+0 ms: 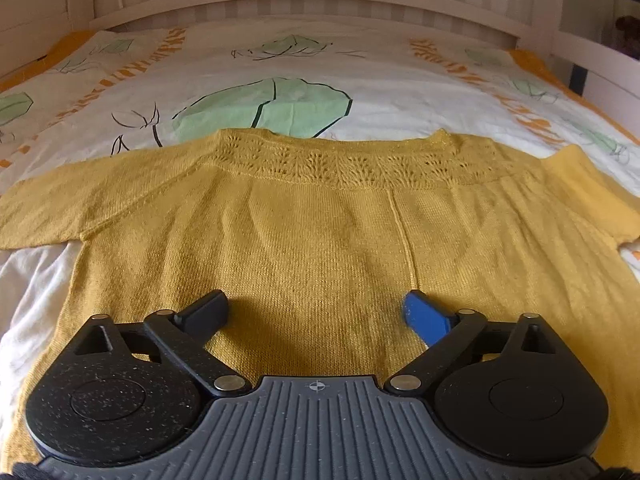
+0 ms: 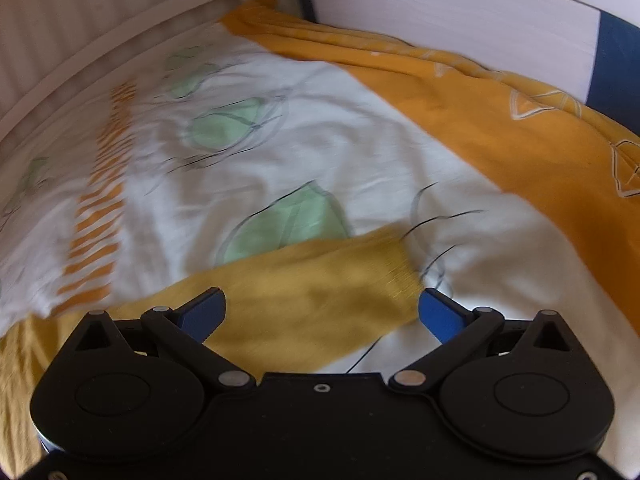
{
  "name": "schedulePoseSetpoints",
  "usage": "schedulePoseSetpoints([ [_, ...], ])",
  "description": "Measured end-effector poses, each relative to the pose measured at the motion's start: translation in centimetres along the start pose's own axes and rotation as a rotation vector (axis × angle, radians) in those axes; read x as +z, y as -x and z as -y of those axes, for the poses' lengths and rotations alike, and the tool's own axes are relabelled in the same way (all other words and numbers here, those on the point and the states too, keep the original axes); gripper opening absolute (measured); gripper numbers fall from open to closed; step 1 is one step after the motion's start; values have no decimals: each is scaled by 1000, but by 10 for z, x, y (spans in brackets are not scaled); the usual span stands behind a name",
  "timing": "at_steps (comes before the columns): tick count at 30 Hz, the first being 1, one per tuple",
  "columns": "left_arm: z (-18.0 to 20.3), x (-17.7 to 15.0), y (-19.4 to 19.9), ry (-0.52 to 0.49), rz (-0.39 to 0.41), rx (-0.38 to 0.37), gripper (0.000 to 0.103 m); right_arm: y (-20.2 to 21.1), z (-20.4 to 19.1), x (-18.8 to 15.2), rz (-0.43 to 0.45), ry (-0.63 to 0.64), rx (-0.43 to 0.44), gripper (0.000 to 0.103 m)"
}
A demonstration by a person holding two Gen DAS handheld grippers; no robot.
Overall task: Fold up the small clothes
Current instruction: 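Move the right tool to a sweater sleeve cuff and close on it, then lift the sleeve with the right tool, lay it across the sweater, open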
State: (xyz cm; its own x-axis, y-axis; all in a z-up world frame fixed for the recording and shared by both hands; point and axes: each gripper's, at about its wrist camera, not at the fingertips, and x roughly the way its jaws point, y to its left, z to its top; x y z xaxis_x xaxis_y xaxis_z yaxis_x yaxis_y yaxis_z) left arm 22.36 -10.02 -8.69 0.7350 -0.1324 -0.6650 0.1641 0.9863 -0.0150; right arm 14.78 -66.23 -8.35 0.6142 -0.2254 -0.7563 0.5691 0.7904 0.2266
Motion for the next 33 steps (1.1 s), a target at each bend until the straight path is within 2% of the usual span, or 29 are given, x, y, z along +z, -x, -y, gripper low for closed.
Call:
schedulePoseSetpoints([
  [4,0,-1,-2,-2,-2,7,103,-16,18,11,-8,-26,-11,103],
  [9,3,-3,-4,-7,7,17,103,-28,38,11,-38,-120,42,101],
  [11,4,-2,-6,-6,4,16,103,-28,42,8,-28,-135,51,89],
  [12,3,-2,-6,-6,4,16,103,-27,42,7,-31,-130,46,76],
  [16,3,-2,-7,-6,4,15,103,-22,38,4,-68,-71,38,46],
  [18,3,-2,-7,-5,4,14,103,-15,37,5,-69,-66,57,10],
  [21,3,-2,-8,-3,3,12,103,1,30,10,-40,-67,73,10],
  [25,2,-1,-8,1,4,9,103,34,0,23,16,-24,132,10],
  [29,1,-1,-8,7,3,4,103,69,-47,36,55,15,228,10],
  [33,-2,1,-8,18,-10,-12,103,98,-110,39,68,64,353,10],
])
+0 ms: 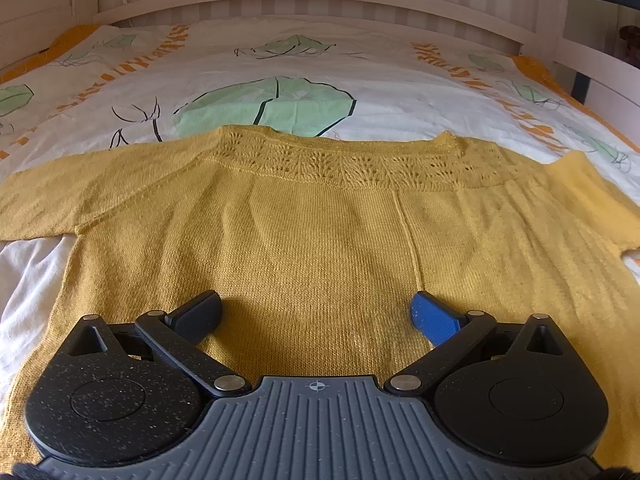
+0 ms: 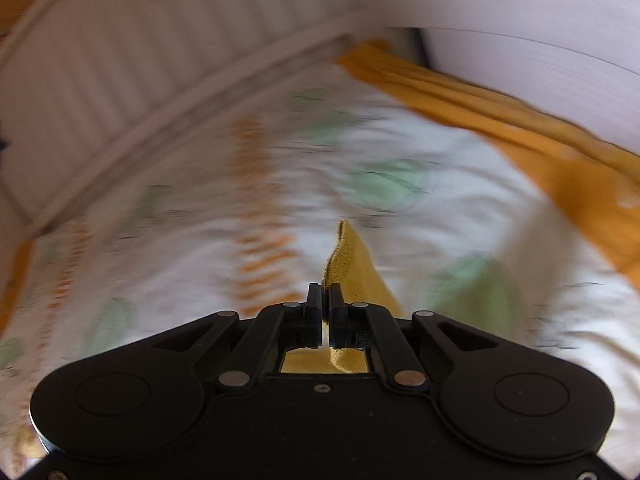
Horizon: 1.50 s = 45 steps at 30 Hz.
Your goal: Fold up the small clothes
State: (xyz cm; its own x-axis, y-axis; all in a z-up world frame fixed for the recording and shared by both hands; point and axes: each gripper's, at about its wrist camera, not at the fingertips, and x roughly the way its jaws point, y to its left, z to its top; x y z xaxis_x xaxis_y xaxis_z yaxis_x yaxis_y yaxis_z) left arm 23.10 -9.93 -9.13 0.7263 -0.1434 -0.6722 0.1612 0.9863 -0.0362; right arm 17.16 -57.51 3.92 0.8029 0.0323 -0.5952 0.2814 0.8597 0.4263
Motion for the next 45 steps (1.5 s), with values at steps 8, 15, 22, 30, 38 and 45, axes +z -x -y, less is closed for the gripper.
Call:
schedulePoseSetpoints([
  [8,-43,23,17,37,-94,-126,88,-25,-155,-28,-63,100,286,10],
  [15,-116,27,44,101,-65,-96,87,-84,-271,-100,-186,178,463,10],
  [22,-165,25,56,141,-53,-95,79,-143,-329,-184,-312,217,476,10],
  [30,-174,32,54,156,-59,-118,77,-135,-321,-220,-289,199,499,27],
  [38,-140,54,35,94,-47,-156,77,-83,-259,-221,-119,411,293,65],
  [45,-98,71,4,27,-73,-200,67,-59,-209,-251,-109,520,144,75],
])
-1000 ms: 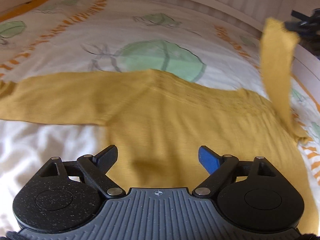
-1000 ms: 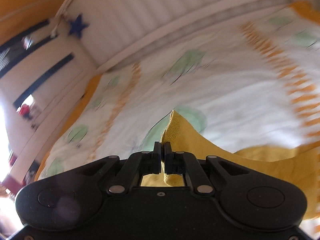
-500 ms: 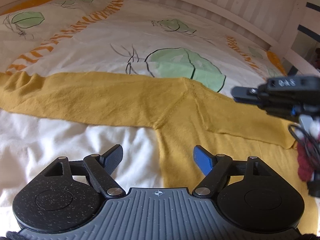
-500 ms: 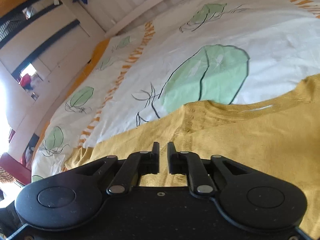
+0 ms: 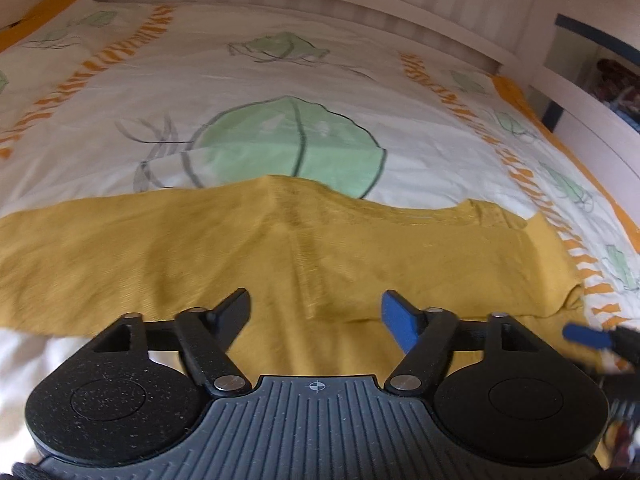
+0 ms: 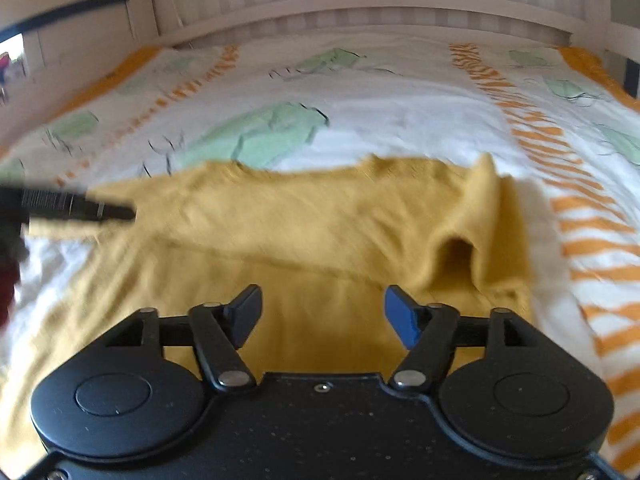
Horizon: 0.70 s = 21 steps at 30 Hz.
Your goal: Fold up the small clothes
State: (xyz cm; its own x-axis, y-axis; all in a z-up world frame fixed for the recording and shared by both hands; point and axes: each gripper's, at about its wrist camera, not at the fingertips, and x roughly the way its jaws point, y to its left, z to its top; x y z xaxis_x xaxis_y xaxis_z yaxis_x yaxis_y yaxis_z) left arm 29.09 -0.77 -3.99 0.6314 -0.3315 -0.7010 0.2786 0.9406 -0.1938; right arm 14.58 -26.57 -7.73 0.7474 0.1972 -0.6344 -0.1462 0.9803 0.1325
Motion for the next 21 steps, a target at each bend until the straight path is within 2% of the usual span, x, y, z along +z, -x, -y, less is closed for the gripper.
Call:
schedulePoseSetpoints([
  [2,6,4,-13,-3,-23,2,65,-1,0,-11,-4,34,-21,76],
  [4,10,5,-23,2,-46,0,59,-7,-4,-19,-6,67,-31,79],
  [7,12,7,-38,23,-88,-3,56,-8,-6,-26,19,93,-19,87],
  [11,10,6,-51,59,-108,14,51,-11,-1,-28,17,68,17,91],
  [13,10,6,-51,68,-96,27,45,-12,1,-27,14,57,26,92],
  [14,11,7,-51,72,-94,36,36,-13,1,-28,11,58,28,93],
  [15,12,8,-51,75,-93,50,23,-14,0,-28,8,61,30,95],
  [17,12,10,-50,77,-86,48,10,-16,-3,-29,0,75,28,98],
  [21,22,17,-30,16,-3,51,7,-17,-4,-28,-9,80,26,99],
])
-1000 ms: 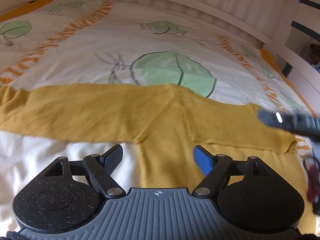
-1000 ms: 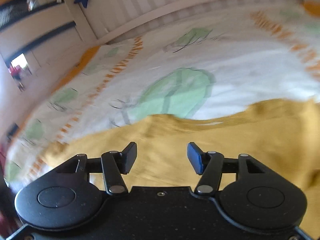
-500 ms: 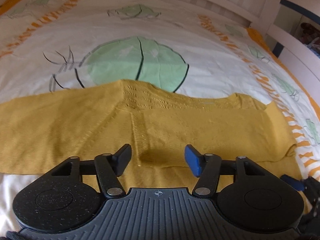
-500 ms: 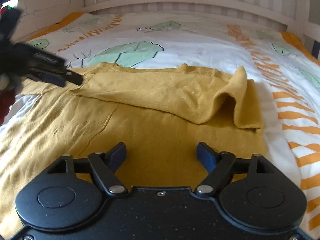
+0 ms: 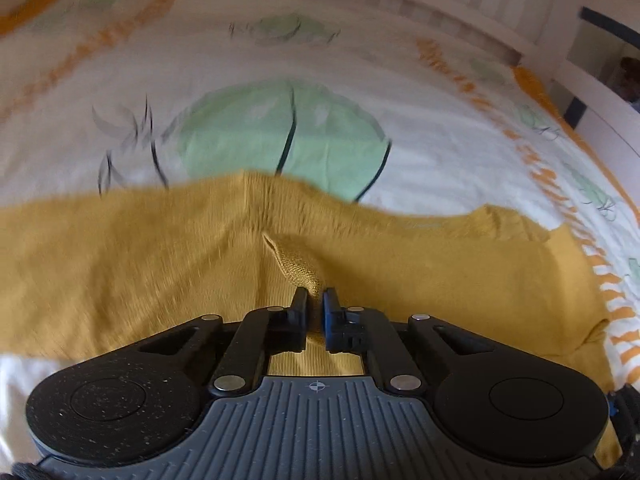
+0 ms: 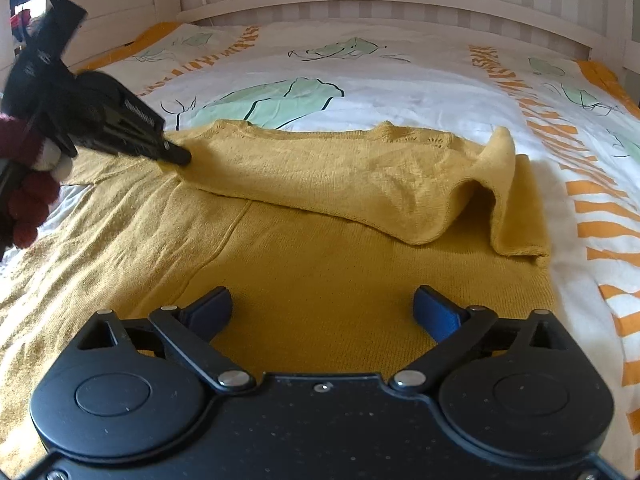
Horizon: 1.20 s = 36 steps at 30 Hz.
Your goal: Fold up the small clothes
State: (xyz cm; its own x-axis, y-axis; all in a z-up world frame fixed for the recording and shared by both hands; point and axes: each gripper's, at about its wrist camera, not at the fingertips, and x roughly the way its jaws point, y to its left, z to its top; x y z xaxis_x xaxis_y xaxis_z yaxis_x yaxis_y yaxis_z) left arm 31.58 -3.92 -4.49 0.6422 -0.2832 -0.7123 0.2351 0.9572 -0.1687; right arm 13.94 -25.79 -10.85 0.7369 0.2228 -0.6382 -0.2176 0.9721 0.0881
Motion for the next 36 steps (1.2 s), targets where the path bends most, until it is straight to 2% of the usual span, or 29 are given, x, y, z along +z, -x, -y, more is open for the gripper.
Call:
schedulePoseSetpoints([
  [3,-2,9,19,-26,64,20,7,0,1,2,-6,-6,3,99],
  [7,-21,19,28,-16,87,63,7,0,0,4,-13,-5,-1,99],
  [13,-36,15,11,-17,32,136,7,0,1,5,-21,-13,1,99],
  [16,-41,10,5,3,8,145,8,-1,1,5,-21,-13,1,99],
  [19,-45,7,-5,-4,-27,153,13,-2,0,5,-24,-9,4,102],
  [21,-48,2,-9,6,-51,149,32,-2,-1,4,-25,-5,3,102],
  [23,-52,-4,-9,28,-49,132,37,-2,-1,4,-24,-4,1,102],
  [25,-53,-9,-8,32,-33,122,49,-2,-2,4,-24,-5,1,102],
  [26,-53,-11,-8,28,-34,123,60,-2,-2,4,-24,-4,0,102],
  [27,-52,-13,-8,24,-35,128,65,-2,-2,4,-24,-3,-1,102],
  [33,-51,-24,-5,12,-24,119,83,-3,-3,2,-20,4,-7,103],
  [36,-50,-31,1,-14,-24,121,84,-3,-4,1,-18,8,-9,103],
])
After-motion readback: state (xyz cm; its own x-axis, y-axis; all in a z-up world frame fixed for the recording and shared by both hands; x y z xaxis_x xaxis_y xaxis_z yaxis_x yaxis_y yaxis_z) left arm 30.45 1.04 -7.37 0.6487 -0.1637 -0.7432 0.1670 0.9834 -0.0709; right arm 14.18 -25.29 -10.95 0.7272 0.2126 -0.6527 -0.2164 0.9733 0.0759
